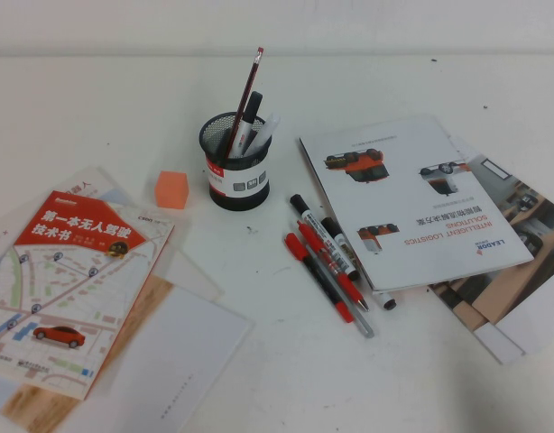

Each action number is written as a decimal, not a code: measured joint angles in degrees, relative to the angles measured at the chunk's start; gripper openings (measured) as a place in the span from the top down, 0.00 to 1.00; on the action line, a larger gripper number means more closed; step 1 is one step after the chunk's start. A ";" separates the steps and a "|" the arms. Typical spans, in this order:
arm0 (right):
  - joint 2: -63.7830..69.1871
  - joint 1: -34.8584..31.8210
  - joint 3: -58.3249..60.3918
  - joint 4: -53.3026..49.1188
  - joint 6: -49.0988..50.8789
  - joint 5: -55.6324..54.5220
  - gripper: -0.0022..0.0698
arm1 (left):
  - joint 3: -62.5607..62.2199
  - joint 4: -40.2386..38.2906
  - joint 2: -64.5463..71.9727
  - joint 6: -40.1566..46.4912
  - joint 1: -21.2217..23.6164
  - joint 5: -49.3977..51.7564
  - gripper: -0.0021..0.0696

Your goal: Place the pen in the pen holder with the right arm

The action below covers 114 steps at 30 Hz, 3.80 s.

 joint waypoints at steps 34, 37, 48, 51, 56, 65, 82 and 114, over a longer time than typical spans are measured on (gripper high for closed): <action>64.45 10.32 -48.67 -36.17 -15.64 42.83 1.00 | 0.00 0.00 0.00 0.00 0.00 0.00 0.98; 70.21 17.71 -53.72 -45.87 -6.95 44.62 1.00 | 0.00 0.00 0.00 0.00 0.00 0.00 0.98; 89.95 31.44 -73.01 -58.95 3.90 56.18 1.00 | 0.00 0.00 0.00 0.00 0.00 0.00 0.98; 94.00 32.35 -76.36 -58.09 3.78 56.37 1.00 | 0.00 0.00 0.00 0.00 0.00 0.00 0.98; 100.33 33.87 -81.68 -59.27 1.90 58.21 1.00 | 0.00 0.00 0.00 0.00 0.00 0.00 0.98; 111.98 34.80 -93.31 -61.90 5.42 62.29 0.91 | 0.00 0.00 0.00 0.00 0.00 0.00 0.98; 125.63 35.92 -105.96 -64.83 7.06 62.64 0.60 | 0.00 0.00 0.00 0.00 0.00 0.00 0.98; 127.84 35.92 -107.12 -66.55 7.26 61.26 0.88 | 0.00 0.00 0.00 0.00 0.00 0.00 0.98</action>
